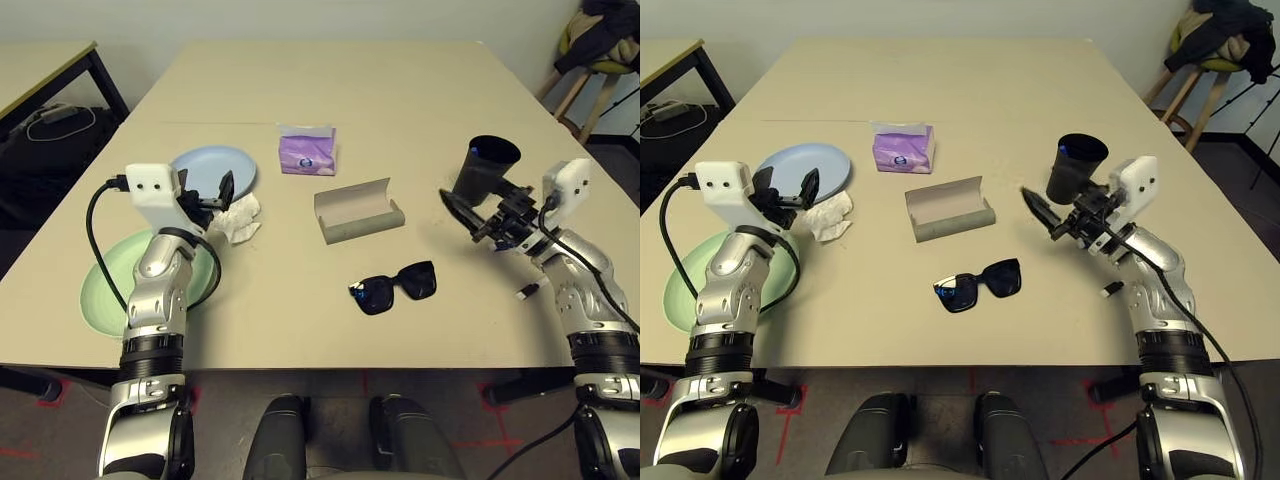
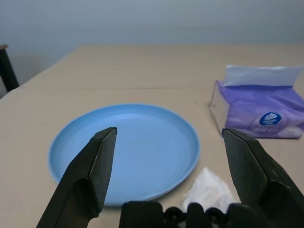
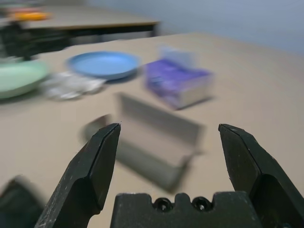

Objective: Organize and tidy the items on the table.

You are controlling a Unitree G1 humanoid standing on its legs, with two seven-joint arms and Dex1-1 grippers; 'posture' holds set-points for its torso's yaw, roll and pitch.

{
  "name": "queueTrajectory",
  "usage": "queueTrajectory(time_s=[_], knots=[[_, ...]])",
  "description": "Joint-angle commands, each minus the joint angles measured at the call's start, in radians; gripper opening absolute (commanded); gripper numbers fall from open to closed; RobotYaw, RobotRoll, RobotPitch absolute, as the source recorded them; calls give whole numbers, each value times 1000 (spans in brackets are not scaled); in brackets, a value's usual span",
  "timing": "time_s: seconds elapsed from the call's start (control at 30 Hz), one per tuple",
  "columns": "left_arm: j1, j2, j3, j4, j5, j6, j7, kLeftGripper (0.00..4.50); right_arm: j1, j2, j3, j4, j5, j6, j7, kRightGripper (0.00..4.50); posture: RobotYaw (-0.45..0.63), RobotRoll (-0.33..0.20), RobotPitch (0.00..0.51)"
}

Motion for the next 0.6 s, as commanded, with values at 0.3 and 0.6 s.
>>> queueTrajectory(time_s=[0.3,0.6], knots=[[56,47,27,-85,-43,84,-47,4500,-26,-78,153,26,-74,-165,324,4466,250,0,64],[30,185,61,-74,-100,226,-157,4500,-14,-63,142,38,-57,-169,334,4466,263,0,67]])
